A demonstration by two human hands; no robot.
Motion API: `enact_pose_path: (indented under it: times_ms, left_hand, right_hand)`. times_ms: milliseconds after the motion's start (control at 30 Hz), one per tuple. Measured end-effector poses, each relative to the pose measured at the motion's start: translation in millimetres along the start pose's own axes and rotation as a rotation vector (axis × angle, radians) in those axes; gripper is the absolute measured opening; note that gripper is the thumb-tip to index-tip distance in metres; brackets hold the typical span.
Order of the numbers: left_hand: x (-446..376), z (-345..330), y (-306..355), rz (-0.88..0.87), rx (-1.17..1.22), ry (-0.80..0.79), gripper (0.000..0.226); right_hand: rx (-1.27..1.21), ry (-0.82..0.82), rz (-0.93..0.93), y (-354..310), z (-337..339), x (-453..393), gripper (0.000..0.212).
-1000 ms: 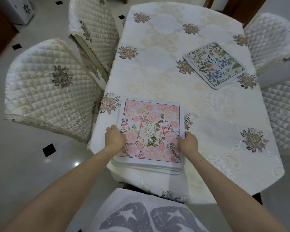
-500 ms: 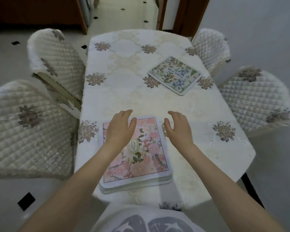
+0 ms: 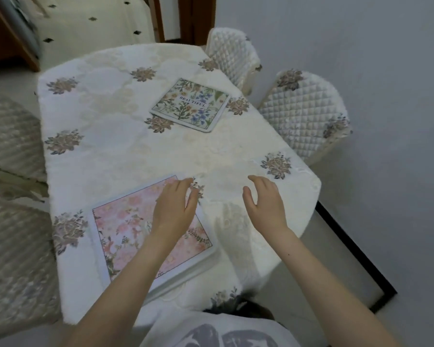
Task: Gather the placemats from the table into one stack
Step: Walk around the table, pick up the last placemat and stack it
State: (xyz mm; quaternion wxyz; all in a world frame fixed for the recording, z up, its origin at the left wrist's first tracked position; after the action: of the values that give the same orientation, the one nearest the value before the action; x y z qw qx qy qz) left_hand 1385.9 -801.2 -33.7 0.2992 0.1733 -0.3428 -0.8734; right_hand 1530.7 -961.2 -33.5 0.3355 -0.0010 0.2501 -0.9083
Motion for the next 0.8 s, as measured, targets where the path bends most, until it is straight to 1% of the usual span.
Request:
enact_pose_path:
  times_ms: [133, 300, 467, 667, 800]
  left_hand:
    - [3.3, -48.4, 38.7, -0.039, 0.007, -0.072, 0.037]
    - [12.1, -118.2, 107.6, -0.063, 0.055, -0.135, 0.037]
    - [15.9, -182.5, 181.2, -0.09, 0.096, -0.175, 0.037]
    - [2.1, -220.7, 248.9, -0.152, 0.093, -0.173, 0.038]
    - [-21.2, -231.9, 275.9, -0.269, -0.023, -0.179, 0.037]
  right_hand:
    - [-0.011, -0.014, -0.101, 57.4, 21.3, 19.8, 0.04]
    - [-0.046, 0.017, -0.193, 138.8, 64.9, 43.3, 0.037]
    - [-0.05, 0.056, -0.212, 213.3, 115.6, 55.5, 0.03]
    - [-0.067, 0.098, -0.265, 274.0, 163.2, 46.5, 0.04]
    - [-0.029, 0.124, -0.224, 293.4, 180.6, 23.1, 0.042]
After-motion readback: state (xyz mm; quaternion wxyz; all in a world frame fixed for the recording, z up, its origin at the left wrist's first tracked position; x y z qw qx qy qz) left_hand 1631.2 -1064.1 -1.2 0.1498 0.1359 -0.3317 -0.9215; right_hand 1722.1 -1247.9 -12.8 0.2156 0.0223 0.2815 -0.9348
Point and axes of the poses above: each hand's wrist, its own x-axis away from the middle knuckle, its own z-axis out of the back of the hand, y = z × x, the point moved 3 cm from there along -x, towards the middle knuckle, and after that the axes turned 7 degrees about x, right-handed, at the moved point
